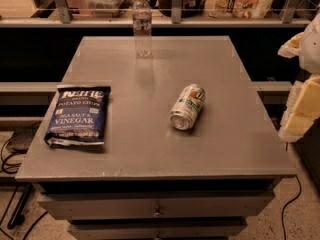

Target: Place 7up can upright

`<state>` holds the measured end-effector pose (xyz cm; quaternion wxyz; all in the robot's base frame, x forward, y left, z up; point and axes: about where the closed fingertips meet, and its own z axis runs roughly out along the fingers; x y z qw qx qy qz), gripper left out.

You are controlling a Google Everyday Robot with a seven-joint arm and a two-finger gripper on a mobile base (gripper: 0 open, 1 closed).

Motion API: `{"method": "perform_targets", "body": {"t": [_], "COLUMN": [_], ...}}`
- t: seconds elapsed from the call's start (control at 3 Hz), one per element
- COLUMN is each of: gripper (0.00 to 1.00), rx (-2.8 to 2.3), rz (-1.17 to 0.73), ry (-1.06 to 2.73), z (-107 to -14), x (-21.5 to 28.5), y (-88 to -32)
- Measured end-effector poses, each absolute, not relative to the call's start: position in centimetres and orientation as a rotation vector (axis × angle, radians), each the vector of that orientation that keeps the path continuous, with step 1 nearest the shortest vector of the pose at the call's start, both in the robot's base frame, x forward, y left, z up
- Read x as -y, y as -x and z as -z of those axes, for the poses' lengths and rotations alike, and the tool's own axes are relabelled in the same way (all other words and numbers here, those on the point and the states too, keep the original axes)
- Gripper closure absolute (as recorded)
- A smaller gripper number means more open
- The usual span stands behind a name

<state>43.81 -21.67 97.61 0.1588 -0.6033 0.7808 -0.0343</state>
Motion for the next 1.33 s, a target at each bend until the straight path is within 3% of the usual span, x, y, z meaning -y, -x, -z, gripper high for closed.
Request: {"method": "perform_targets", "body": {"t": [0.67, 1.33], "gripper": [0.00, 0.00], "rx": [-2.283, -2.474], "rz": [0.088, 0.033], "ry": [1.638, 1.161], "z": [-97.6, -96.0], "x": [21.6, 19.4], "y": [-44.4, -48.6]}}
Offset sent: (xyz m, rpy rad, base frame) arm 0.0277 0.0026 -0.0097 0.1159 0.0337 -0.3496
